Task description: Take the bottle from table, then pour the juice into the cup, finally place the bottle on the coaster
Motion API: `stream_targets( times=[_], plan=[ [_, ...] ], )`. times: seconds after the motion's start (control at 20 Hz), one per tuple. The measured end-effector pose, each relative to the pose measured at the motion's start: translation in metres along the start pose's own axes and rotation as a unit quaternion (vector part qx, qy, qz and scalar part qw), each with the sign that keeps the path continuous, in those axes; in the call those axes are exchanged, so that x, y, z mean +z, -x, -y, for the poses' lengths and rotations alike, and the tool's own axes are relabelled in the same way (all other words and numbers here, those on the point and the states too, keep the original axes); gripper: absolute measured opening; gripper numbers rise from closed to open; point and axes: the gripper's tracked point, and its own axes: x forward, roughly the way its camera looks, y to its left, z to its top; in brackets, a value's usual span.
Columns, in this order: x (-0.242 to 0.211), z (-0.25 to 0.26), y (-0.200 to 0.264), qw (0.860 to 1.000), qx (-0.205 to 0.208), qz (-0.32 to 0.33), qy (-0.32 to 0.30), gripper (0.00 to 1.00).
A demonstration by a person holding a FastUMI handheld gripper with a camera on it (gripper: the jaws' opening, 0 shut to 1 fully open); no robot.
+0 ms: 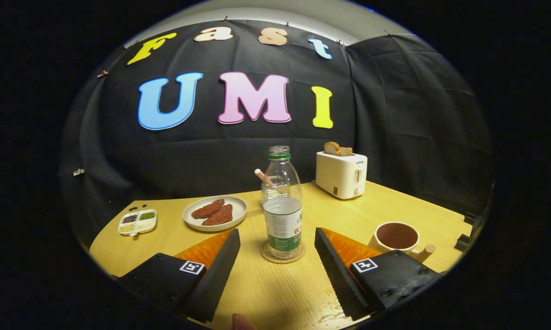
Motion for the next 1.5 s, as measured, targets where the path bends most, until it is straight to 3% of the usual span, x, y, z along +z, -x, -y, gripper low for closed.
stream_targets(
  times=[0.35,0.65,1.05,1.5],
  plan=[
    [0.039,-0.036,0.056,0.995,0.099,0.007,0.000,1.00],
    [0.082,-0.020,0.085,0.987,0.158,0.025,0.019,1.00],
    [0.121,0.004,0.102,0.981,0.186,0.042,-0.023,1.00],
    [0.122,0.028,0.102,0.982,0.183,0.034,-0.038,0.99]
  ],
)
